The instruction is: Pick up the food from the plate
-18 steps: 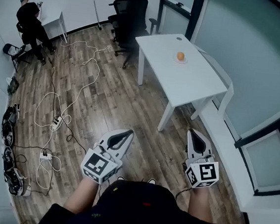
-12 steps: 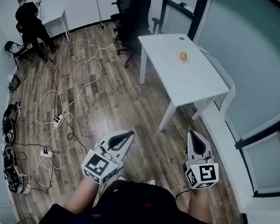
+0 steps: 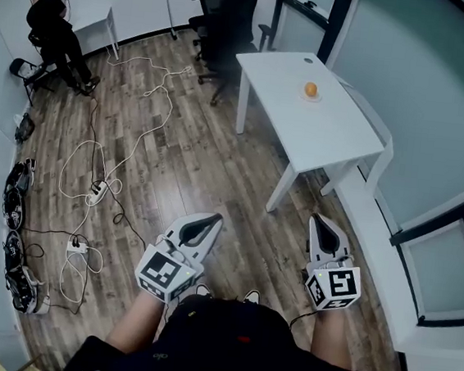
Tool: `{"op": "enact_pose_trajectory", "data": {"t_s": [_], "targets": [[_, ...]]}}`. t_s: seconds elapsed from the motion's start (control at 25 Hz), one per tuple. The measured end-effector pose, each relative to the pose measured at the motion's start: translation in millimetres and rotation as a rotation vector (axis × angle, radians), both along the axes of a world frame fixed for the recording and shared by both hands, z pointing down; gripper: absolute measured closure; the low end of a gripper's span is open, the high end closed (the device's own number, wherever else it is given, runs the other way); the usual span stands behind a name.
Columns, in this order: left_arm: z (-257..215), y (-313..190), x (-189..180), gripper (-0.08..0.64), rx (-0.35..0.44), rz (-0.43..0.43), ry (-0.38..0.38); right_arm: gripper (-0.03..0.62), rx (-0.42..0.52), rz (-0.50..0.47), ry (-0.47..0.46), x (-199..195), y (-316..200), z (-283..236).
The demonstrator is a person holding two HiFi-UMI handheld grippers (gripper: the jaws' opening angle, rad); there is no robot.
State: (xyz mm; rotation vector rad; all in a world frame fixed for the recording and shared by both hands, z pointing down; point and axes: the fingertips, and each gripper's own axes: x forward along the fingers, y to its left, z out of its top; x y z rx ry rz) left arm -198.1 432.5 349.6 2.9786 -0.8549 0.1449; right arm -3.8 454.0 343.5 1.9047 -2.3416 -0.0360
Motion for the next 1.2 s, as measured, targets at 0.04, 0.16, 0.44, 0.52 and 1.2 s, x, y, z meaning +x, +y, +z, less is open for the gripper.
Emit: {"op": "enact_pose_trajectory", "data": {"t_s": [0.04,0.16,0.44,0.52,1.2], "targets": [[1.0,-1.0,-3.3,0.537,0.0,-0.003,0.001,0.568,-0.005,0.004,0.0,-2.0,-1.0,1.8],[3.6,-7.6,-15.2,0.537,-0.005,-0.007,0.001,0.568,-0.019,0.017,-0.008,-10.0,-8.9,6.9],[20.2,-11.5,-70.0,0.537,-0.024,-0.026,-0.01,0.568,-0.032,0.003,-0.033,-63.8,-22.3,21.3],[28.6,-16.4,-89.3,0.537,-0.037,-0.053,-0.012,0.568,-0.03,-0.011,-0.026,-80.8,-26.6,25.6],[41.8,-91.9,-137.9,0.537,-0.062,-0.181,-0.008,0.568,-0.066,-0.142,-0.01,-128.1,-125.9,43.0]]}}
